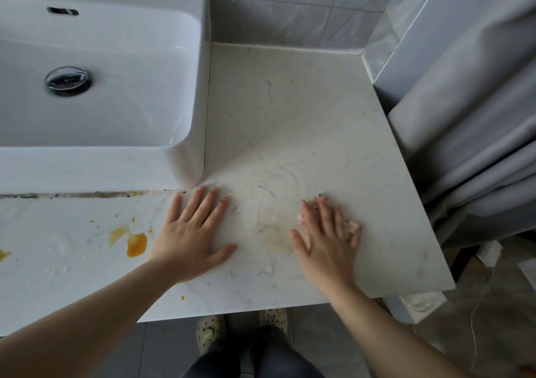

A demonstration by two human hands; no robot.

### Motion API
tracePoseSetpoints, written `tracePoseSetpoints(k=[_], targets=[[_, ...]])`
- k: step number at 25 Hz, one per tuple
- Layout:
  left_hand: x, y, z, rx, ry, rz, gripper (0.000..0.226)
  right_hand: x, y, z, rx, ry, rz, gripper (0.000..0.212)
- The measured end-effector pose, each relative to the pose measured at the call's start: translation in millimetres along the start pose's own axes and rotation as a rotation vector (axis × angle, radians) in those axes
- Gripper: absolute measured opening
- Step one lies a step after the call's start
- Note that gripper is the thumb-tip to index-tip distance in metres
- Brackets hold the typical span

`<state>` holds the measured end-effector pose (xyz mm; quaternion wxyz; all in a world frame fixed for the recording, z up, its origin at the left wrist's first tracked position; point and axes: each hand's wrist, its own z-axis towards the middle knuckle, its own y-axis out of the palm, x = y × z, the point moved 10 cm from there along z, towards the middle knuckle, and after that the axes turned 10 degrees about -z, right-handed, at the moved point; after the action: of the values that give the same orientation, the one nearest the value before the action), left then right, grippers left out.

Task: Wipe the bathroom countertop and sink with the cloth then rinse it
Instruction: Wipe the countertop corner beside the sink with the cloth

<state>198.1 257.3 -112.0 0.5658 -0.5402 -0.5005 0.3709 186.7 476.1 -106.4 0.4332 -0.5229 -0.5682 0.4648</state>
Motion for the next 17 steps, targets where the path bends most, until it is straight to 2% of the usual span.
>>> tracePoseSetpoints(k=[3,5,7,9,12,13,15,17], targets=[[-2,2,0,-0.022,-0.012,-0.059,0.086,-61,-6,7,0.017,-0.137,0.018,0.094],[-4,-1,2,-0.009,-0.006,-0.103,0.094,-86,-10,5,0.052,-0.295,0.022,0.082],[-8,-6,2,0.005,0.015,-0.132,0.101,-79,-16,-2,0.17,-0.383,-0.021,0.066],[-12,-9,0,-0.015,0.043,-0.106,0.097,-45,-15,-1,0.241,-0.303,-0.084,0.058],[-18,-12,-9,-0.019,0.013,-0.066,0.081,-36,-10,2,0.205,-0.103,-0.033,0.061],[-20,-11,-11,-0.028,0.0,-0.053,0.079,-55,-8,1,0.179,-0.098,-0.017,0.059],[-25,-9,-17,-0.037,-0.031,-0.039,0.079,-101,-7,-10,0.242,-0.196,-0.045,0.055],[-31,-11,-22,-0.031,-0.057,-0.063,0.083,-114,-7,-20,0.297,-0.295,-0.108,0.049]])
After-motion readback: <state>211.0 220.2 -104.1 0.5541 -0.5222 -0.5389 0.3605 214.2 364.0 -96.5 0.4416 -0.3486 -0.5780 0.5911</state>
